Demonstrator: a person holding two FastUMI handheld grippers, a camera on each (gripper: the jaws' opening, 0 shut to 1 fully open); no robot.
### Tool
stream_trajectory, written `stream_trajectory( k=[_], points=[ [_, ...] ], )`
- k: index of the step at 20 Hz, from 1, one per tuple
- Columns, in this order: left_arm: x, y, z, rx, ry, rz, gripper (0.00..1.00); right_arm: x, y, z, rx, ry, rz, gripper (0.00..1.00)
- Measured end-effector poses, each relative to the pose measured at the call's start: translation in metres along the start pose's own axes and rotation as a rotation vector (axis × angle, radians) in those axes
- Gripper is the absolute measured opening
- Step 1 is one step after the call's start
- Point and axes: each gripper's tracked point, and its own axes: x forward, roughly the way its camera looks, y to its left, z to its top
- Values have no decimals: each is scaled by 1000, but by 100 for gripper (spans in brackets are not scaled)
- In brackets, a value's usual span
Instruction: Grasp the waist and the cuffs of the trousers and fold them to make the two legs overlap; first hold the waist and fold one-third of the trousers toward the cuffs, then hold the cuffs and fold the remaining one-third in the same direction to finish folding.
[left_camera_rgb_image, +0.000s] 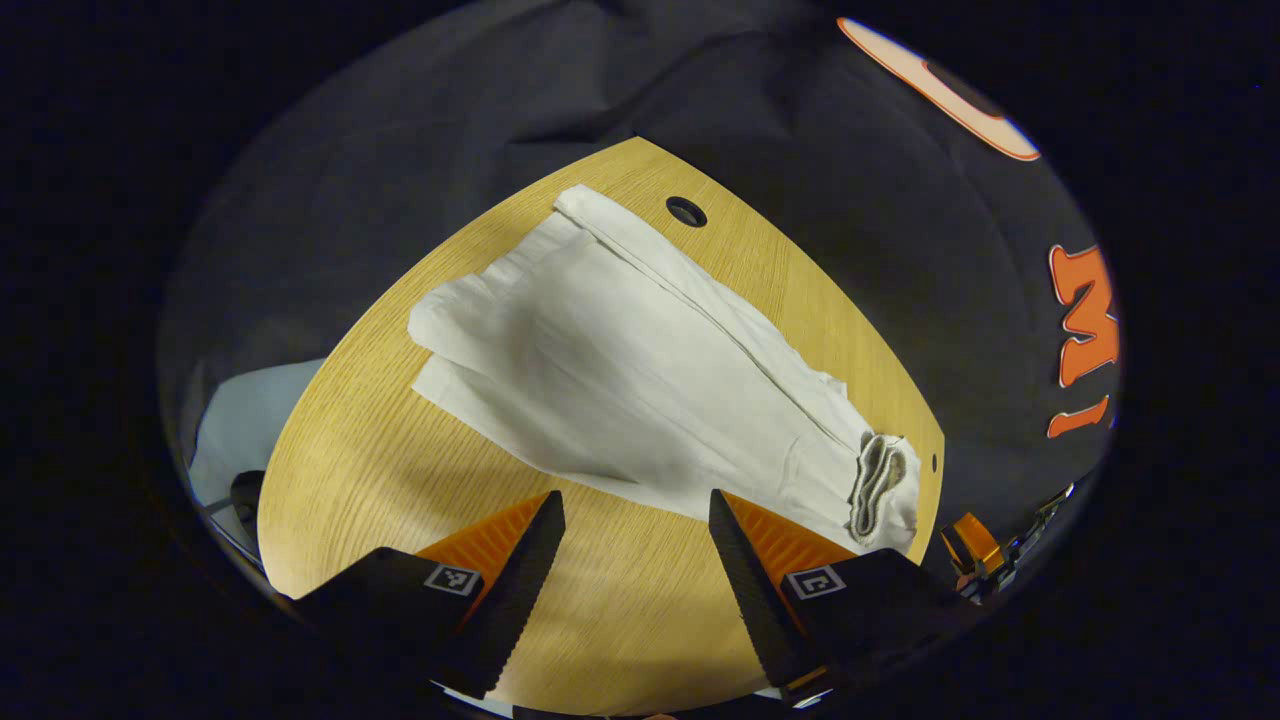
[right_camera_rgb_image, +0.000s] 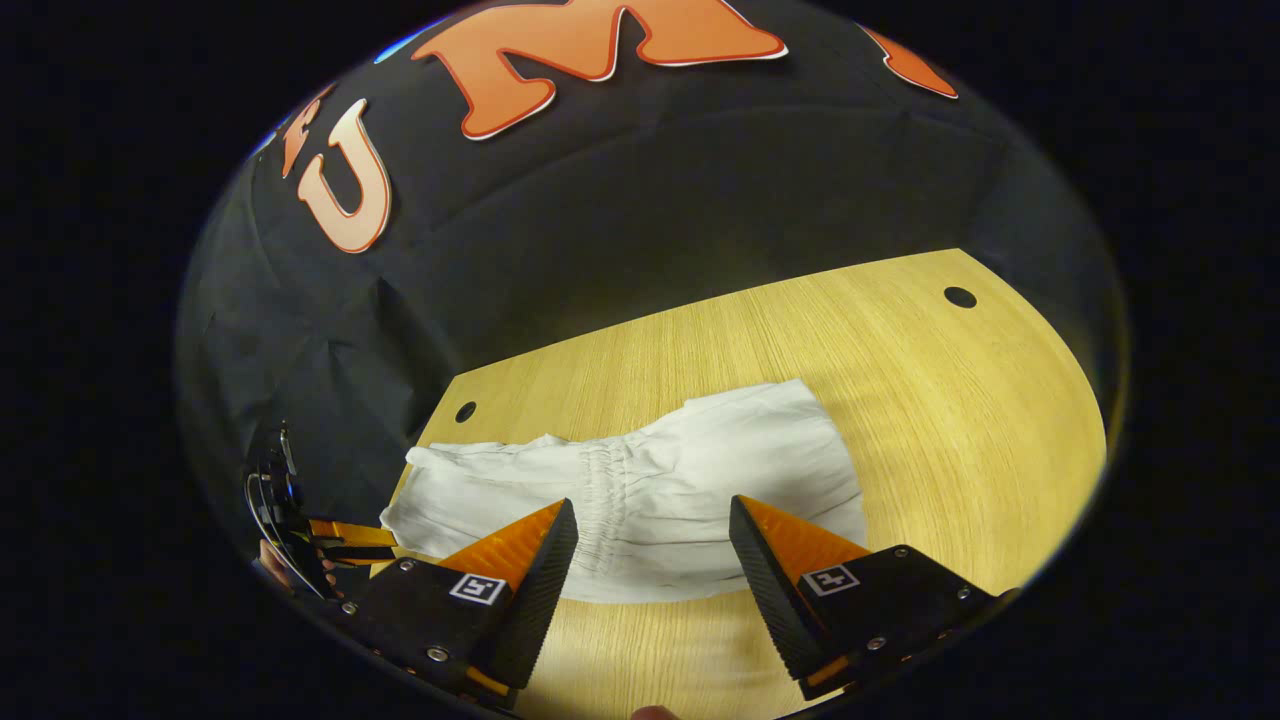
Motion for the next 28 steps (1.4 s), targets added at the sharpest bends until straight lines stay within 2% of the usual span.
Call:
stream_trajectory(
  k=[1,4,5,11,12,17,18,20,21,22,23,24,26,27,28],
  points=[
    [-3,-3,0,-27,-10,-17,91,-2,-7,3,1,-1,-8,92],
    [-8,-3,0,-80,-46,-27,100,-7,-23,13,4,-25,-38,93],
    [-10,-3,-1,-97,-54,-32,95,-9,-28,16,3,-28,-48,94],
    [-20,5,7,-158,-128,-30,95,-28,-49,22,-15,-53,-60,95],
    [-21,8,10,-176,-141,-38,100,-29,-48,22,-17,-55,-66,95],
    [-22,51,32,-309,-214,-29,100,-56,-76,24,-25,-74,-114,95],
    [-21,64,37,-346,-227,-23,95,-60,-81,24,-24,-79,-130,95],
    [-16,83,44,-415,-237,-39,95,-68,-90,26,-18,-84,-151,95],
    [-15,91,49,-442,-248,-45,100,-71,-93,25,-15,-84,-164,95],
    [-12,96,53,-461,-254,-54,100,-74,-95,26,-12,-87,-172,95],
    [-6,100,57,-479,-259,-55,95,-76,-98,26,-11,-90,-184,95],
    [-2,104,62,-494,-260,-62,95,-79,-99,26,-9,-93,-193,95],
    [4,102,73,-528,-271,-94,99,-84,-103,28,-1,-98,-207,95],
    [10,103,79,-542,-273,-99,92,-86,-105,30,3,-102,-215,95],
    [13,100,82,-547,-274,-108,91,-88,-106,30,6,-105,-222,95]
  ],
)
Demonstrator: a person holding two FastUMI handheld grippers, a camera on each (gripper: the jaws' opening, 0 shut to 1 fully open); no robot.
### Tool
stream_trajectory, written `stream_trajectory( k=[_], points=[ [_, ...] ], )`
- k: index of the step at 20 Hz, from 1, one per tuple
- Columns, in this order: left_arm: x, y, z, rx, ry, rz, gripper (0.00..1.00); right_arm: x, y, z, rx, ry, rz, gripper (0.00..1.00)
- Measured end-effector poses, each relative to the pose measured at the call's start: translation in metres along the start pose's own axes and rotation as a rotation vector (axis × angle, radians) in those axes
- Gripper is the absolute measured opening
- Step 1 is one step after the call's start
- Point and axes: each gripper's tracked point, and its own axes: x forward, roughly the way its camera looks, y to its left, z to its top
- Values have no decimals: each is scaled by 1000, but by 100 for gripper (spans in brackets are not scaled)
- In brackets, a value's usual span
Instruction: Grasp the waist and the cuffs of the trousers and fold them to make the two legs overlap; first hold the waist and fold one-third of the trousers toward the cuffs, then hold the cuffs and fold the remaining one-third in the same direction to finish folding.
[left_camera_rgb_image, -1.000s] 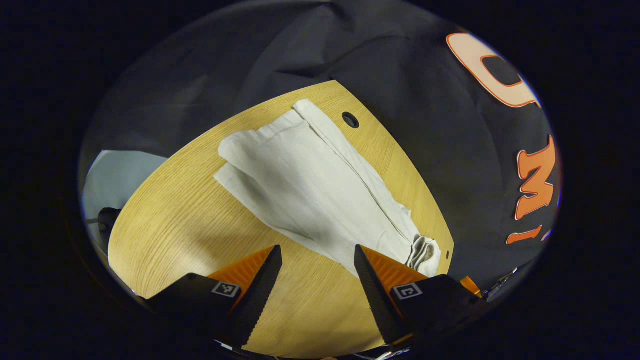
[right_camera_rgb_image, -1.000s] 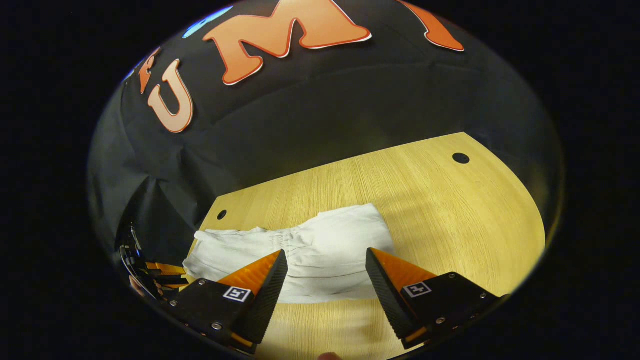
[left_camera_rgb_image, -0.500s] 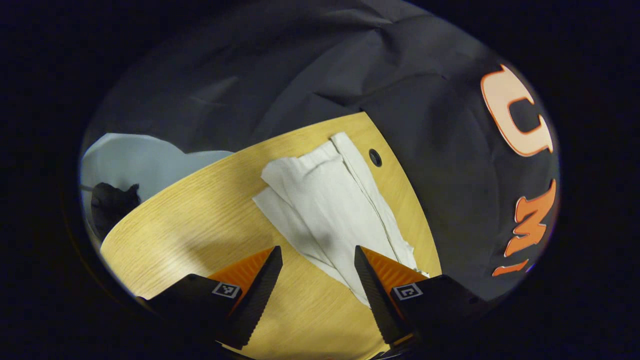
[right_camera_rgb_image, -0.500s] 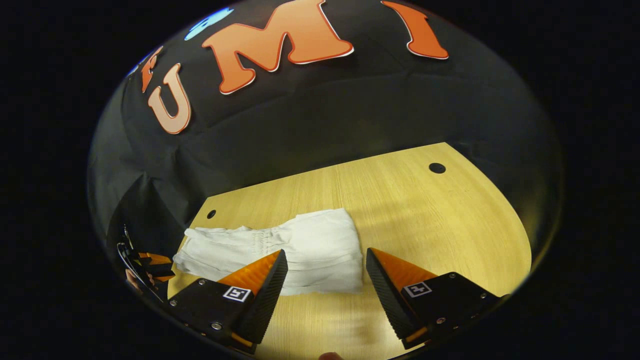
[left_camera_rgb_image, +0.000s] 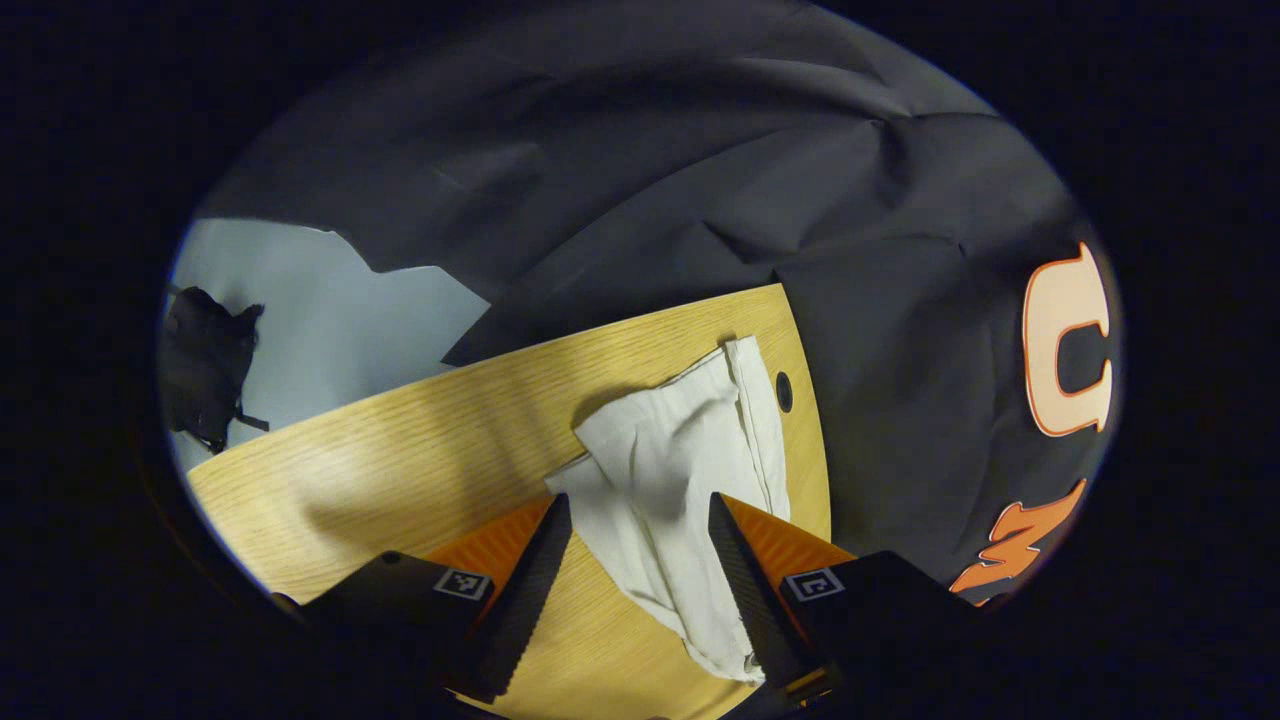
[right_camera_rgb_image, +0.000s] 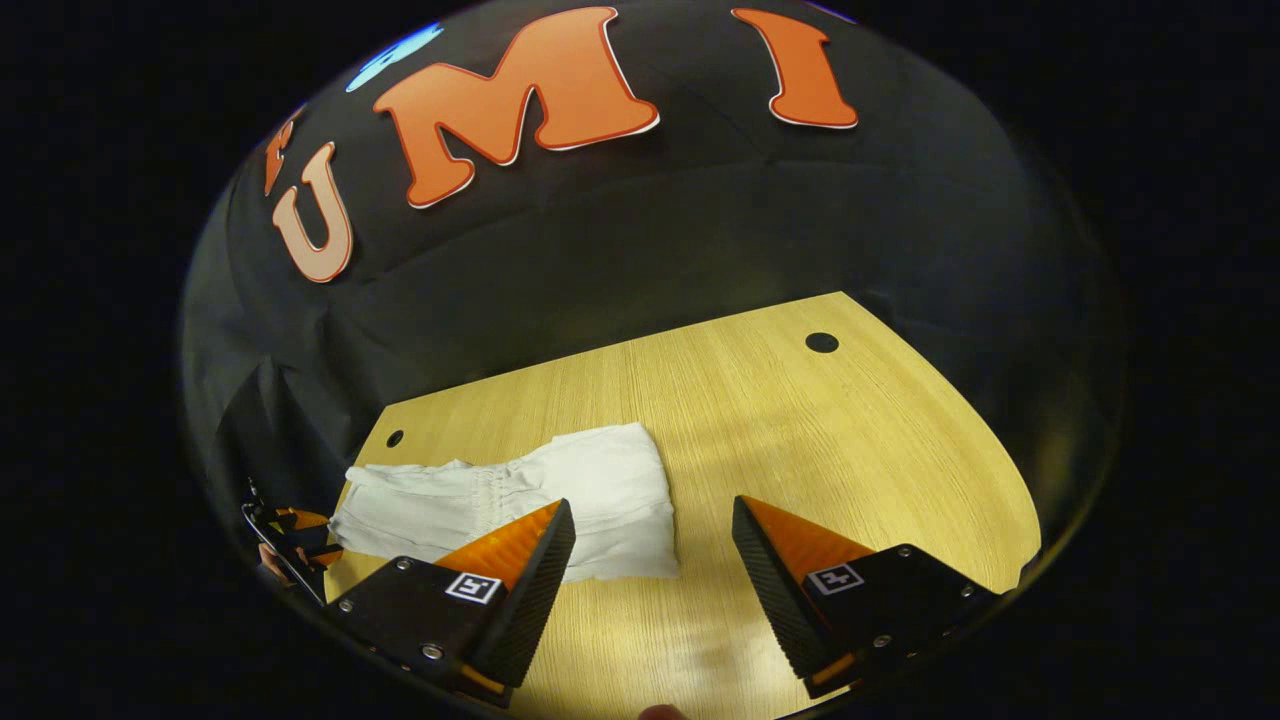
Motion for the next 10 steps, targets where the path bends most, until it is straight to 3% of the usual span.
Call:
stream_trajectory(
  k=[4,5,8,10],
  points=[
    [13,-11,4,30,1,-25,79,-3,-3,1,17,-2,-19,96],
    [19,-7,4,44,2,2,72,-4,-4,1,18,-1,-23,96],
    [22,-3,0,47,3,22,31,-7,-4,-5,13,11,-40,96],
    [20,-3,0,43,-6,24,15,-10,-5,-8,11,10,-53,96]
  ],
)
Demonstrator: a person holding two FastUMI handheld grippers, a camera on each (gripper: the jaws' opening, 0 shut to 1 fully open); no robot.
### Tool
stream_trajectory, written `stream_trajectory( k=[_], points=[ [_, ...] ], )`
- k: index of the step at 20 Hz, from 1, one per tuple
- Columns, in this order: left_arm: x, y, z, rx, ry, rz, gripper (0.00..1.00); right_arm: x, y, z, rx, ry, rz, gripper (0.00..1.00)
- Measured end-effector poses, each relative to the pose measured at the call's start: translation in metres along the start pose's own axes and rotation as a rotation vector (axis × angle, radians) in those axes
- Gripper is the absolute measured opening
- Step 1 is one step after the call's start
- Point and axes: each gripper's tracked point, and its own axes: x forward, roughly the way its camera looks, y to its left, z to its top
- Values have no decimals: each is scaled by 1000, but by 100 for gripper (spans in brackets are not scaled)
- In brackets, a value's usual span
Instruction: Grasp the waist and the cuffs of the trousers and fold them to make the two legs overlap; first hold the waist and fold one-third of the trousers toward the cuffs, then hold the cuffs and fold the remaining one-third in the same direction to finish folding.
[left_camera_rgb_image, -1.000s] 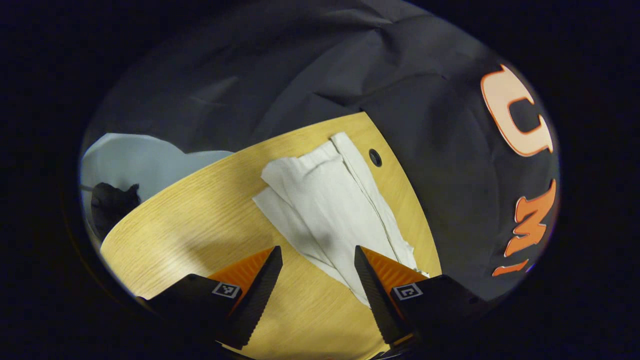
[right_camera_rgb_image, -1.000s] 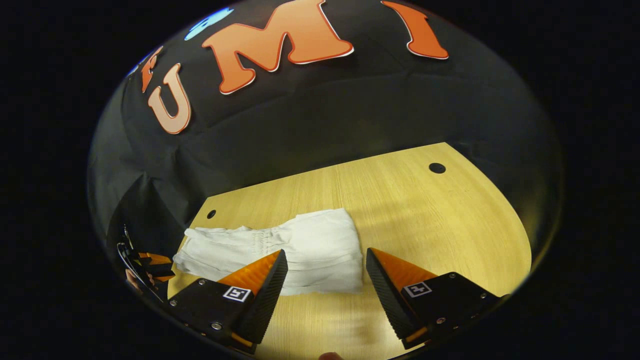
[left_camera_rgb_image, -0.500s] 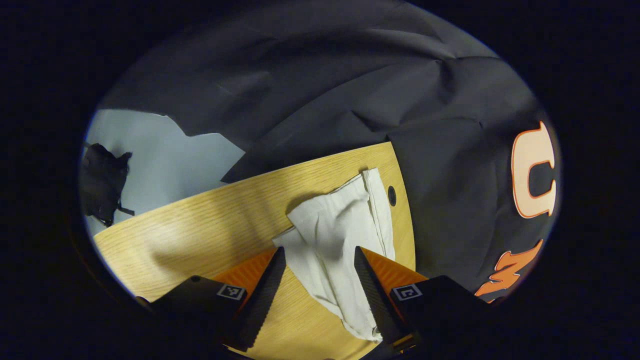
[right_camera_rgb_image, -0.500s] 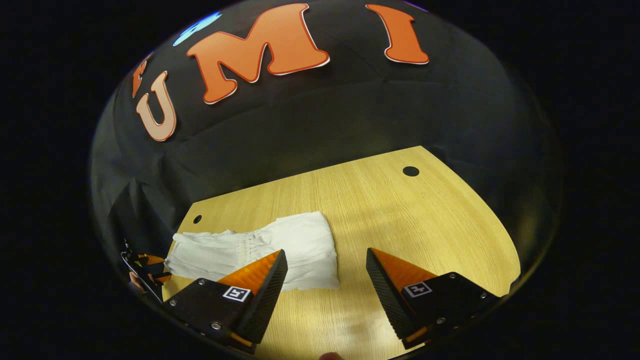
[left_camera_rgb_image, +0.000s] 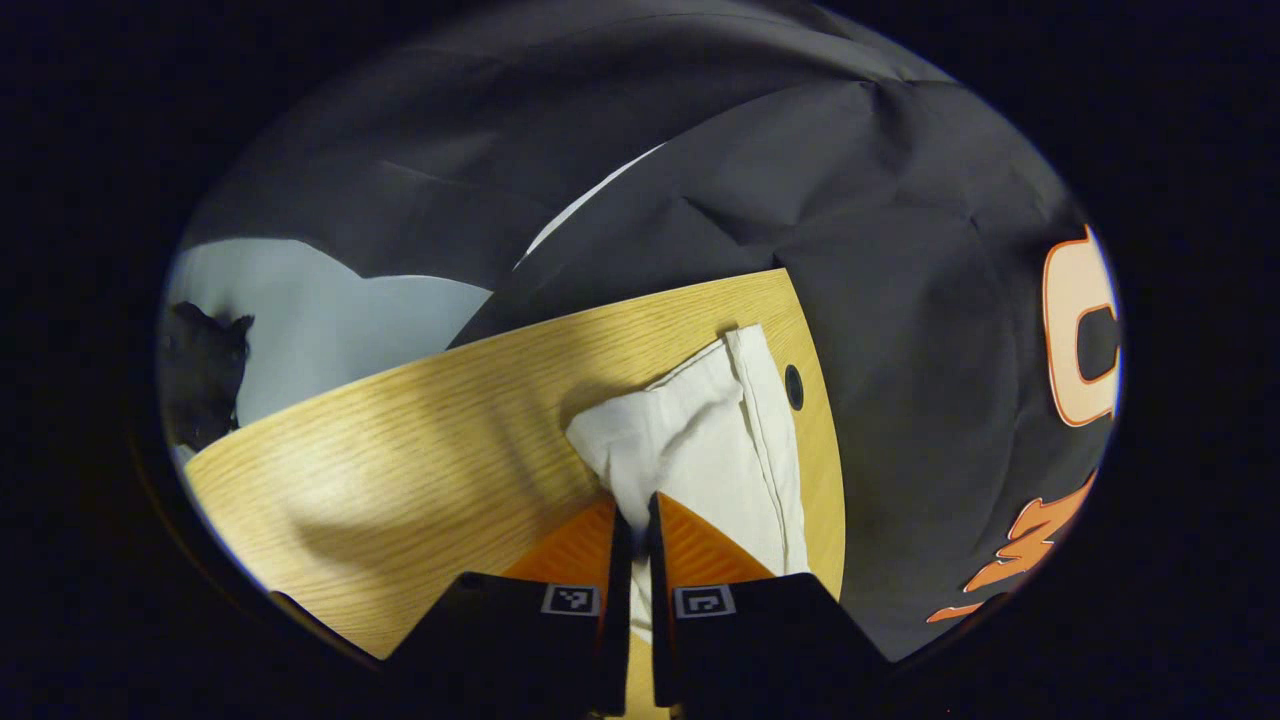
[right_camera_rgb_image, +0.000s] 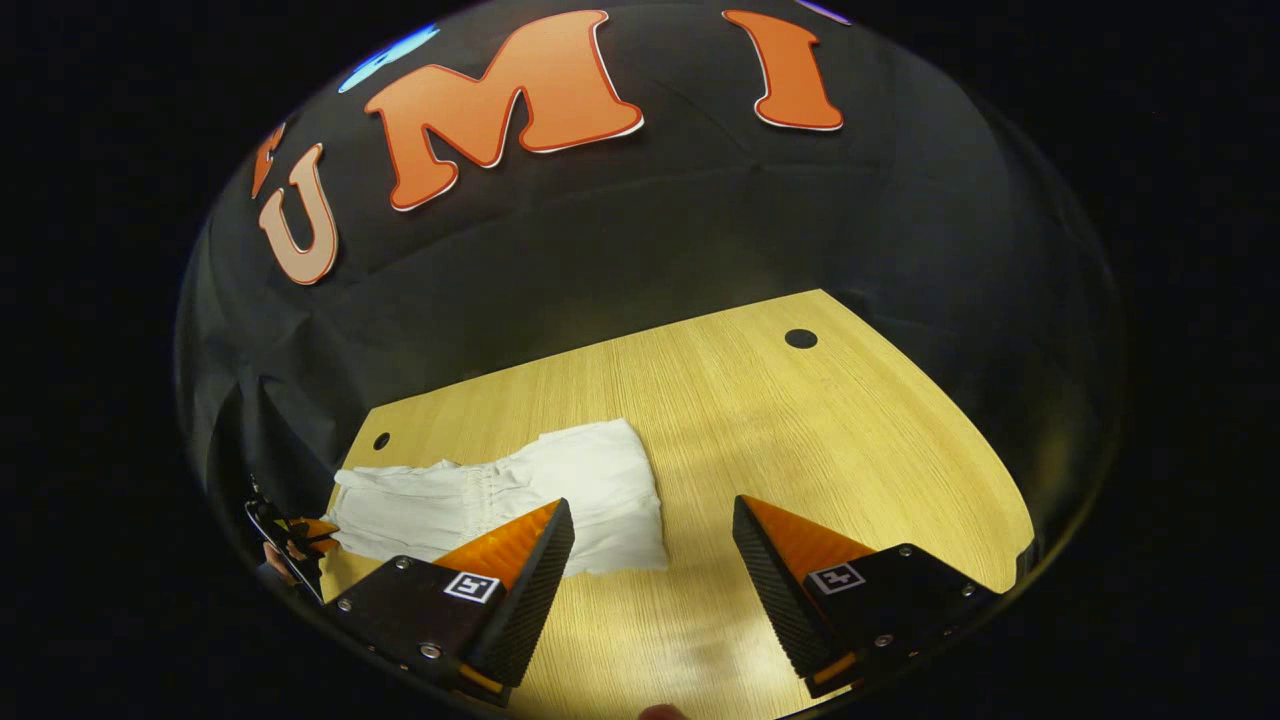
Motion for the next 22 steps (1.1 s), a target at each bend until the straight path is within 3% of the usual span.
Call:
stream_trajectory(
  k=[4,9,13,22],
  points=[
    [-16,-28,7,52,-52,-48,5,-8,-3,-6,4,1,-17,97],
    [-57,-97,-2,225,-106,-91,7,-10,-10,-5,-13,-9,12,97],
    [-101,-159,-13,303,-151,-157,7,-12,-22,-2,-53,-2,38,97],
    [-132,-273,-81,421,-158,-273,7,-27,-50,5,-48,-24,78,98]
  ],
)
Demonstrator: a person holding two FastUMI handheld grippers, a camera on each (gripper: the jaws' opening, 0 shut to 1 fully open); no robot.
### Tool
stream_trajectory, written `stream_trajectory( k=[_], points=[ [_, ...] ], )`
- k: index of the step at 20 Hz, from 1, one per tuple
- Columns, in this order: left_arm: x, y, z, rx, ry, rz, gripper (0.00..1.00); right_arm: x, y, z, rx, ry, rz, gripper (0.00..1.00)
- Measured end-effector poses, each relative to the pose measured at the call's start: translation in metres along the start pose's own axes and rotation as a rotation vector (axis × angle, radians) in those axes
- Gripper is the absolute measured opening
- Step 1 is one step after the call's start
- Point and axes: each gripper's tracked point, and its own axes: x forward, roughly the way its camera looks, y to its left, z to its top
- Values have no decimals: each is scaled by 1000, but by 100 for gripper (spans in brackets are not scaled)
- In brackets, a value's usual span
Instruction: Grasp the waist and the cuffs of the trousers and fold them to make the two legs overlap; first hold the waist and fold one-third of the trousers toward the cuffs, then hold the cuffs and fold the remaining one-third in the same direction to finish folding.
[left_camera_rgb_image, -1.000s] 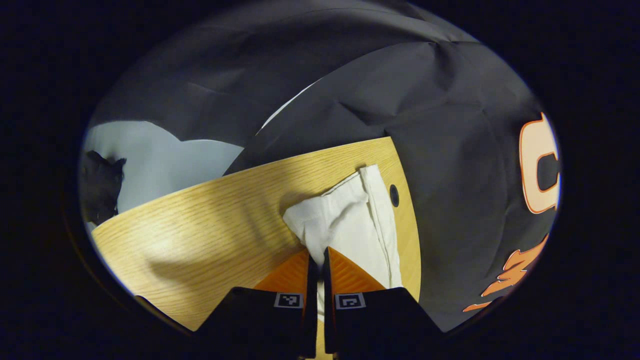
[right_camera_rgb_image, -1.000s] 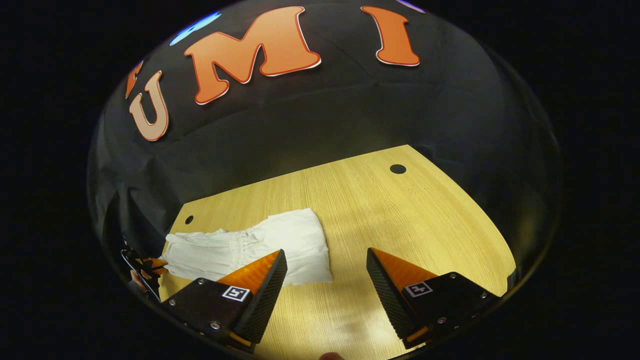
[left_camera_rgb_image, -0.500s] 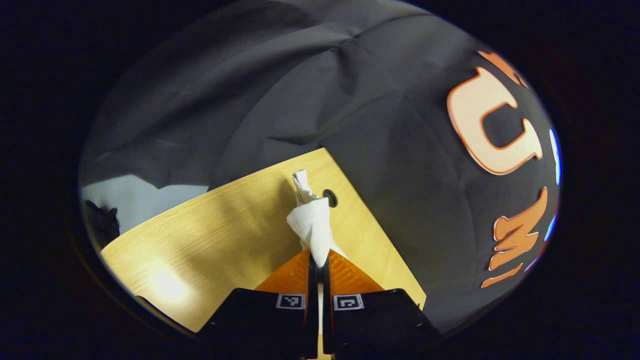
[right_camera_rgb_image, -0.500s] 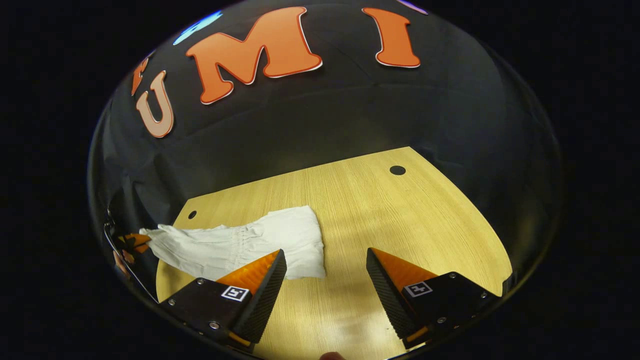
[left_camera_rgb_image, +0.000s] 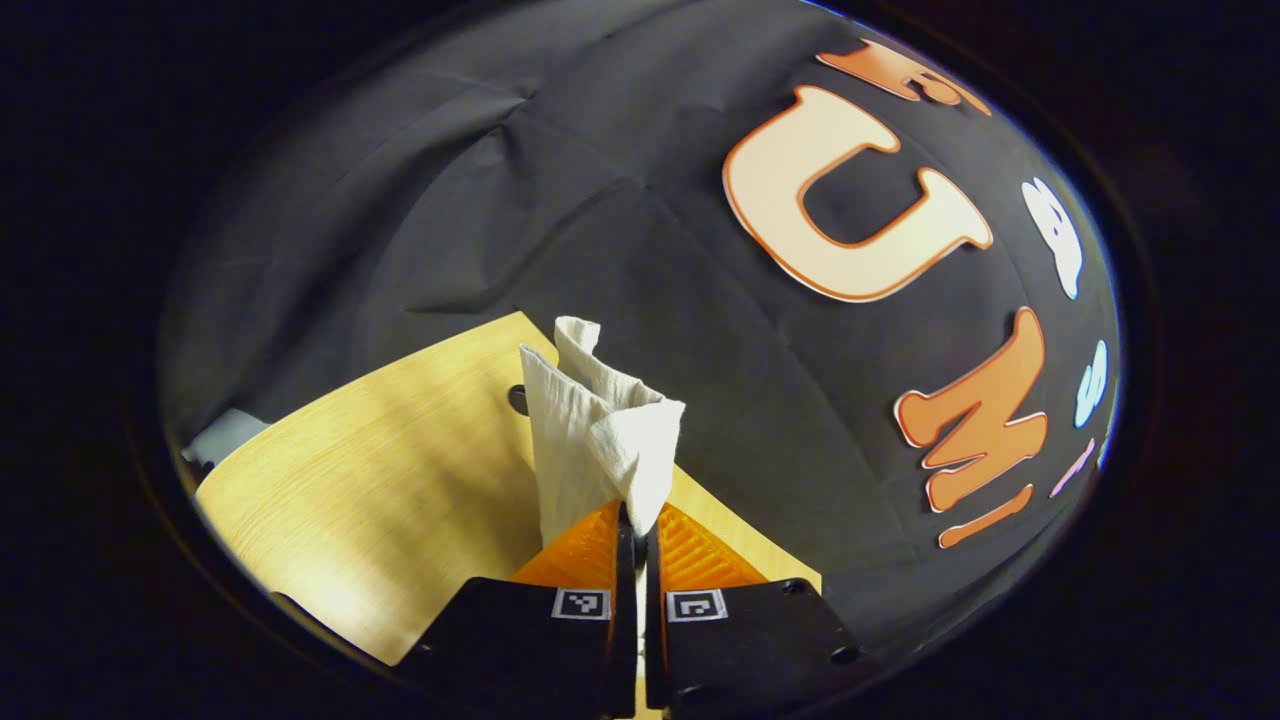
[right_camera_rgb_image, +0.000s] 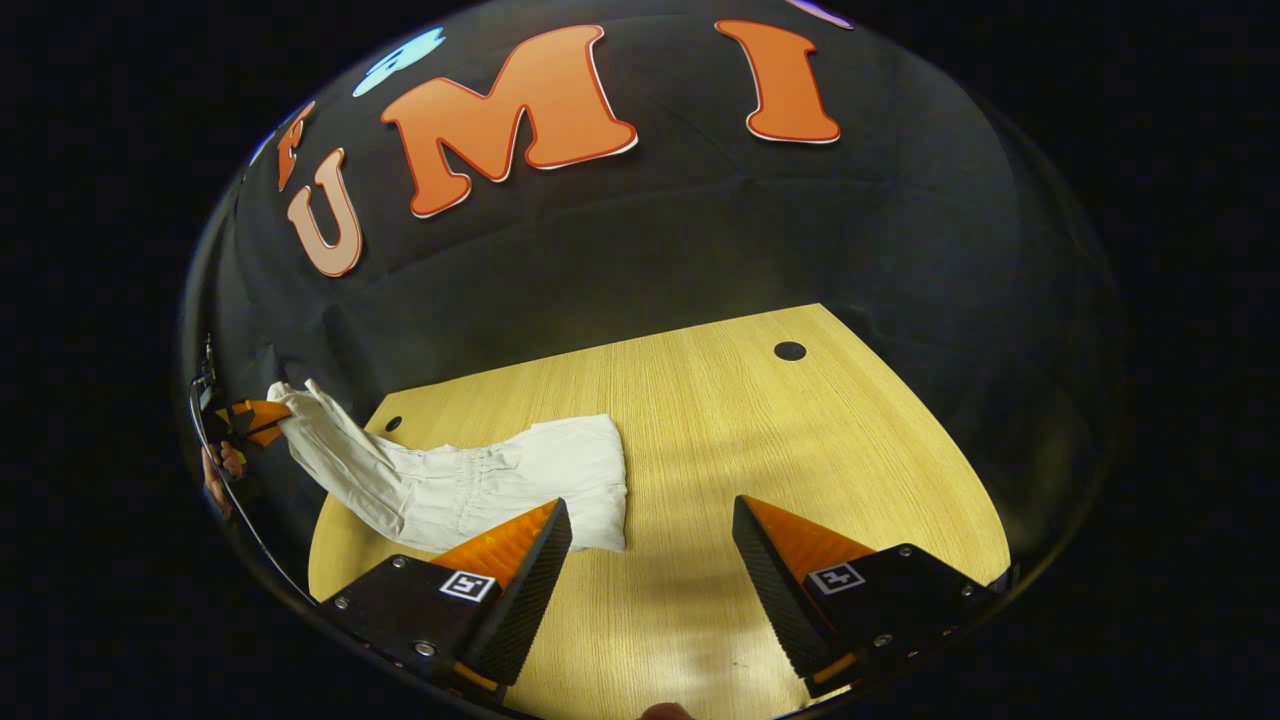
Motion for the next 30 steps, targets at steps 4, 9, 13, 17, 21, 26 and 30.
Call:
stream_trajectory(
  k=[4,9,13,17,21,26,30],
  points=[
    [9,-46,-20,6,24,-40,7,-6,-13,-3,33,-1,1,98],
    [25,-100,-54,40,55,-87,7,-13,-33,-7,46,3,-19,98],
    [42,-137,-88,68,99,-113,7,-15,-47,-7,60,3,-22,98],
    [59,-166,-125,102,151,-129,7,-16,-66,-7,64,9,-36,98],
    [72,-193,-162,142,201,-143,7,-17,-80,-6,84,9,-41,98],
    [77,-230,-231,261,294,-190,7,-15,-92,-8,91,19,-40,98],
    [74,-235,-320,423,423,-234,7,-12,-92,-11,79,33,-19,98]
  ],
)
